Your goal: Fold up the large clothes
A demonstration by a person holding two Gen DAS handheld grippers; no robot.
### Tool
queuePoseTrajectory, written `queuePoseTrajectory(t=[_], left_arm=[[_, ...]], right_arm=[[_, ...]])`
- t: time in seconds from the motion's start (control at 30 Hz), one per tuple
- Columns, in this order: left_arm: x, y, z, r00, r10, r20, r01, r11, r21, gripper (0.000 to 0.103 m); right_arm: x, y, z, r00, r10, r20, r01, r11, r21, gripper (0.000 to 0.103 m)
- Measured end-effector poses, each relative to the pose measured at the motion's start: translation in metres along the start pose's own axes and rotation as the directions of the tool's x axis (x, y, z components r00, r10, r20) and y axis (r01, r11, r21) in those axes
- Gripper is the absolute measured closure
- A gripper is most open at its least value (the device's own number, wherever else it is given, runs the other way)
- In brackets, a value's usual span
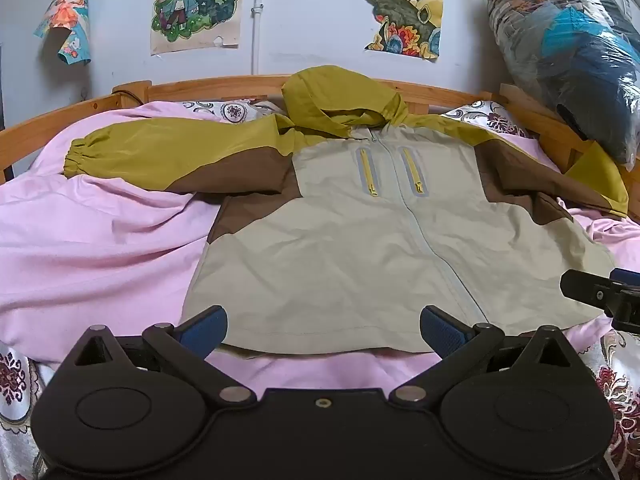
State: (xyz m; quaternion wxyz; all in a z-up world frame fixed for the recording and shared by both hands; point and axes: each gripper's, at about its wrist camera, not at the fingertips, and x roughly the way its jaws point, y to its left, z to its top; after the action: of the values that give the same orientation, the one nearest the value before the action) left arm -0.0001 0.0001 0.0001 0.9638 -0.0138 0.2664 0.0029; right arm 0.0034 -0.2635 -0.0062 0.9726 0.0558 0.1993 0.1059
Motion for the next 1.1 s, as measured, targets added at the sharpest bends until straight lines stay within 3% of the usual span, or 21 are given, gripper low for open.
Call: queuePoseTrajectory(t=[1.1], left_arm=[[0.0023,0.0005,-0.0008,1.000,-0.004,-0.007,0.003,1.000,-0.007,0.001]], right_arm=[[0.0003,-0.0005,-0.0007,1.000,0.000,0.000,0.000,1.000,0.002,0.000]])
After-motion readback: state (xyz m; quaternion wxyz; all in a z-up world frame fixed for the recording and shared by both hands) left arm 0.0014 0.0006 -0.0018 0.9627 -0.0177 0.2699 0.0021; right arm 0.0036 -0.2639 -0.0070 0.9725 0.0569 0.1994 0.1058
